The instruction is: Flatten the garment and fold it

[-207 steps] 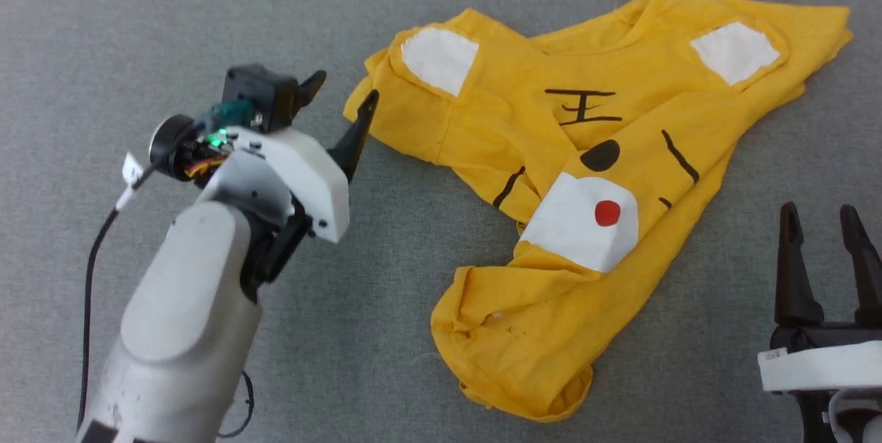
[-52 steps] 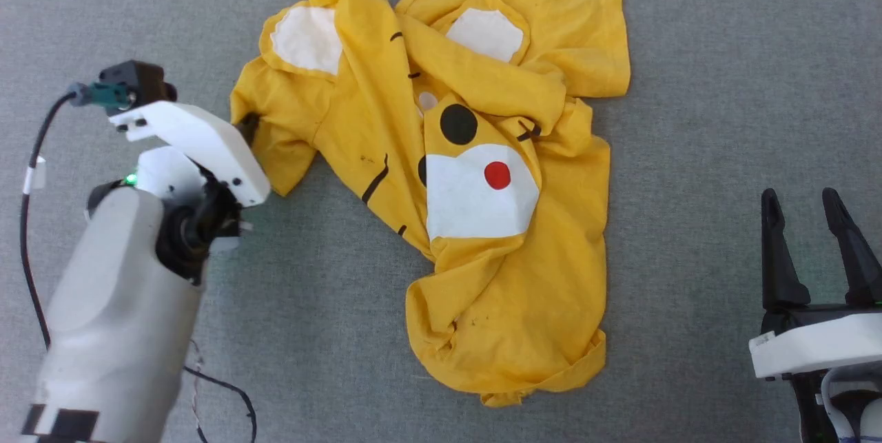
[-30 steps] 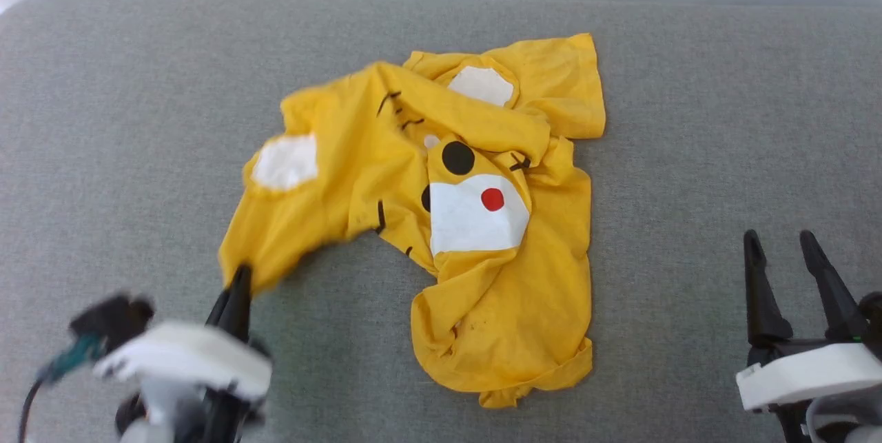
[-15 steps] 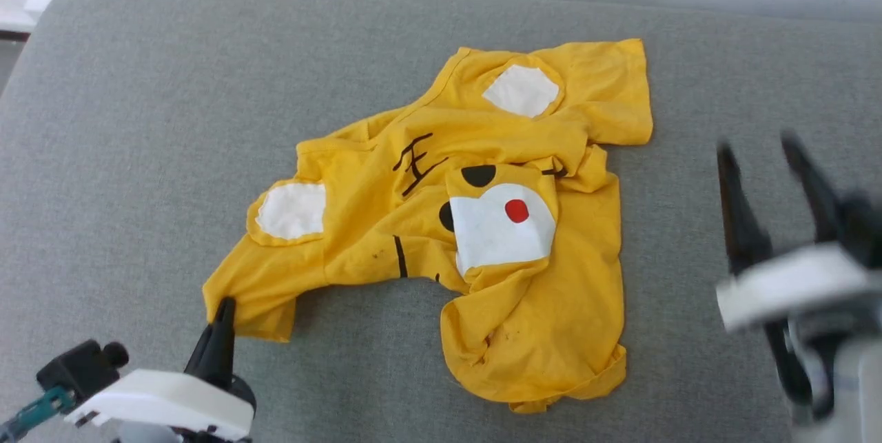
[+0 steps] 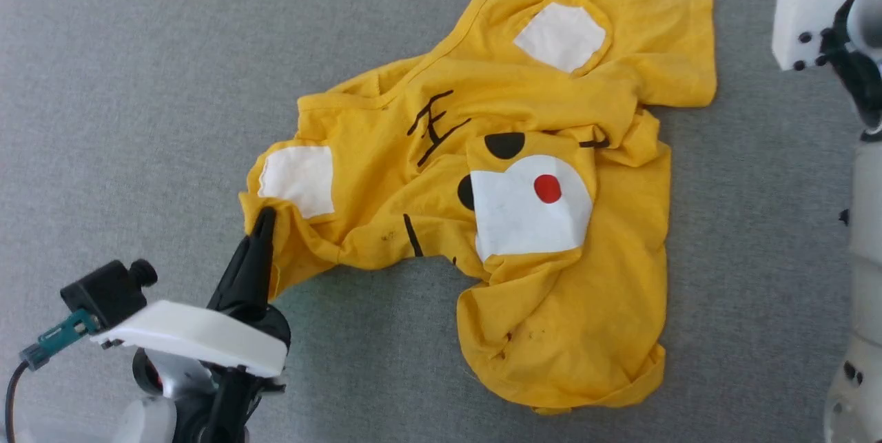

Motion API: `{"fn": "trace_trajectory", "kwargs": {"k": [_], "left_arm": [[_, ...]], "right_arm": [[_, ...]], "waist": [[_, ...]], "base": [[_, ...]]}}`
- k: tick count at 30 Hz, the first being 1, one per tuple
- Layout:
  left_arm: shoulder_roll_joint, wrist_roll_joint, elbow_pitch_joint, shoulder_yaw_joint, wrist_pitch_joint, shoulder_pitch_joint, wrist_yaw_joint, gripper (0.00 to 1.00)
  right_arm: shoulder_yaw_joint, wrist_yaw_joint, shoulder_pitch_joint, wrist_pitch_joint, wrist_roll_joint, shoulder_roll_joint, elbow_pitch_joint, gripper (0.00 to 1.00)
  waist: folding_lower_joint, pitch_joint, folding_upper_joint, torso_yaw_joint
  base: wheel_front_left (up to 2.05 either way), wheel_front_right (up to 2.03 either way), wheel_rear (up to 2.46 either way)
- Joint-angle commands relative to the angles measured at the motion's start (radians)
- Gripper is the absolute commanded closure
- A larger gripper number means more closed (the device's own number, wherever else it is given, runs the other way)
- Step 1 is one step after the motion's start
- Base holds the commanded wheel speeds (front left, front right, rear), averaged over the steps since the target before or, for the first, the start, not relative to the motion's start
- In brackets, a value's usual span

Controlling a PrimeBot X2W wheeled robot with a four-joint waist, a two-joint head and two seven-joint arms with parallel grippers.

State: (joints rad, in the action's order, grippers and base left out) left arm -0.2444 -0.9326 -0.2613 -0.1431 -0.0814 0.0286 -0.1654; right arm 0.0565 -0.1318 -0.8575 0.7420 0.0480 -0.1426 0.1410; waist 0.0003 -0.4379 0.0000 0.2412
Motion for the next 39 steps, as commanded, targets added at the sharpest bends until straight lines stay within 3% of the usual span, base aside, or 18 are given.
{"fn": "trace_trajectory", "kwargs": {"k": [1,6,18,19,20,21,25,34,39], "left_arm": [[0.005,0.005,-0.001,-0.004,0.008,0.019,0.011,1.0],[0.016,0.002,0.009,-0.022,0.015,0.052,0.035,1.0],[0.043,-0.023,0.064,-0.047,0.021,0.101,0.076,1.0],[0.044,-0.024,0.068,-0.049,0.021,0.104,0.078,1.0],[0.044,-0.025,0.071,-0.05,0.02,0.107,0.079,1.0],[0.045,-0.026,0.074,-0.05,0.02,0.109,0.08,1.0],[0.043,-0.028,0.079,-0.04,0.029,0.117,0.082,1.0],[0.004,0.032,0.081,-0.015,0.045,0.197,0.054,1.0],[-0.025,0.074,0.089,-0.025,0.02,0.271,0.036,1.0]], "right_arm": [[0.004,0.001,-0.015,0.034,0.008,-0.012,0.024,0.0],[0.079,0.001,-0.056,0.181,0.038,-0.007,0.108,0.0],[0.071,0.001,-0.037,0.244,0.032,-0.025,0.16,0.0],[0.074,0.001,-0.034,0.254,0.035,-0.025,0.164,0.19],[0.079,0.001,-0.033,0.26,0.036,-0.022,0.166,0.66],[0.088,0.001,-0.034,0.26,0.039,-0.018,0.163,1.0],[0.078,0.001,-0.042,0.223,0.048,-0.007,0.141,1.0],[0.07,0.001,-0.026,-0.075,-0.009,0.021,0.078,1.0],[0.07,0.001,-0.006,-0.174,-0.056,0.031,0.052,1.0]], "waist": [[-0.0003,-0.069,0.0,0.054],[-0.0003,-0.12,0.0,0.096],[-0.0003,-0.177,0.0,0.155],[-0.0003,-0.178,0.0,0.158],[-0.0003,-0.179,0.0,0.159],[-0.0003,-0.18,0.0,0.159],[-0.0003,-0.165,0.0,0.142],[-0.0003,-0.015,0.0,0.059],[-0.0003,0.078,0.0,0.012]], "base": [[0.0,0.0,0.0],[0.0,0.0,0.0],[0.0,0.0,0.0],[0.0,0.0,0.0],[0.0,0.0,0.0],[0.0,0.0,0.0],[0.0,0.0,0.0],[0.0,0.0,0.0],[0.0,0.0,0.0]]}}
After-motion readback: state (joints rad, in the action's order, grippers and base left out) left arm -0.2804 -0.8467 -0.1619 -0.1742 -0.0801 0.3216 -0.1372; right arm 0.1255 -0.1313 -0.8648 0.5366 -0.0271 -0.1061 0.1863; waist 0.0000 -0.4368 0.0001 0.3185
